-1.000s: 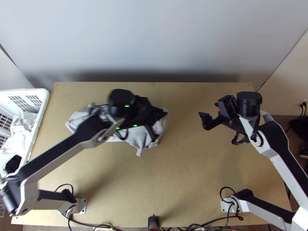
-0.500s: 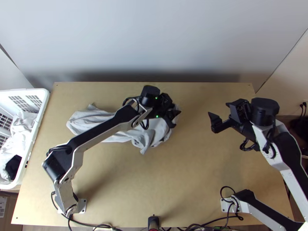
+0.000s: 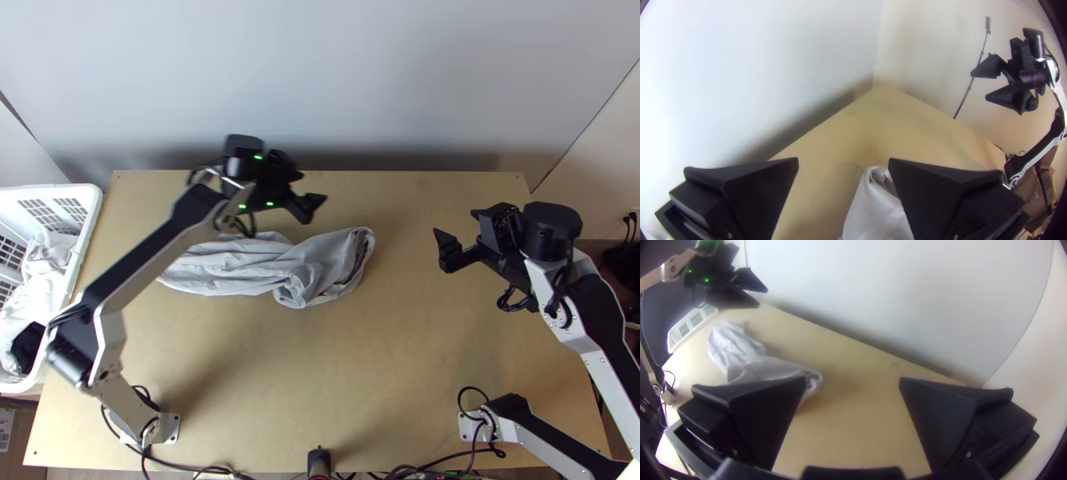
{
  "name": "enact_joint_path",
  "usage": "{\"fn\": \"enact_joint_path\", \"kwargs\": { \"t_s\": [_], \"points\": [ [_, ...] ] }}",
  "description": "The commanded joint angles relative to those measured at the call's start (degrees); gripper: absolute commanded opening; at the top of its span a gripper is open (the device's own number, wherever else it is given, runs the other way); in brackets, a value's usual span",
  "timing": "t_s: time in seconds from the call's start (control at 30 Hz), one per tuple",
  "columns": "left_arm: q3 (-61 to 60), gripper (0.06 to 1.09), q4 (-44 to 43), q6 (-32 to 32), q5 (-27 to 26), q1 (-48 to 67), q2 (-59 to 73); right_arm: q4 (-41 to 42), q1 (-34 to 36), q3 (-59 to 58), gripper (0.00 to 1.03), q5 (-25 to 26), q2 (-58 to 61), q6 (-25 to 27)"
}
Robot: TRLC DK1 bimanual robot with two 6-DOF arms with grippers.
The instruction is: Fold the t-shirt
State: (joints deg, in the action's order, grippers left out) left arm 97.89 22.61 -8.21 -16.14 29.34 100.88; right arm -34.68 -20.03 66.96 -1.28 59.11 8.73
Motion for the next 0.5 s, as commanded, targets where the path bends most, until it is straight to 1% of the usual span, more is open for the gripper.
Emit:
{"fn": "enact_joint_path", "kwargs": {
  "t_s": [0.0, 0.17, 0.2, 0.33, 0.47],
  "points": [
    [-6.3, 1.04, 4.11, 0.39, -1.79, -8.95, -6.31, -0.39, -0.27, 0.54, 0.98, 0.05, 2.94, -2.32],
    [-13.16, 1.04, 5.43, 1.09, -3.37, -19.24, -9.03, -0.92, -0.36, 1.07, 0.98, 0.05, 3.38, -2.58],
    [-14.13, 1.04, 5.51, 1.26, -4.6, -21.87, -9.3, -1.1, -0.36, 1.33, 0.98, 0.05, 3.47, -2.76],
    [-15.71, 1.04, 8.59, 1.88, -14.18, -33.12, -8.86, -1.89, -0.36, 1.51, 0.98, 0.05, 3.64, -3.19],
    [-17.91, 1.04, 8.85, 2.23, -17.61, -41.38, -7.98, -2.77, -0.36, 1.86, 0.98, -0.04, 4.08, -3.19]
  ]
}}
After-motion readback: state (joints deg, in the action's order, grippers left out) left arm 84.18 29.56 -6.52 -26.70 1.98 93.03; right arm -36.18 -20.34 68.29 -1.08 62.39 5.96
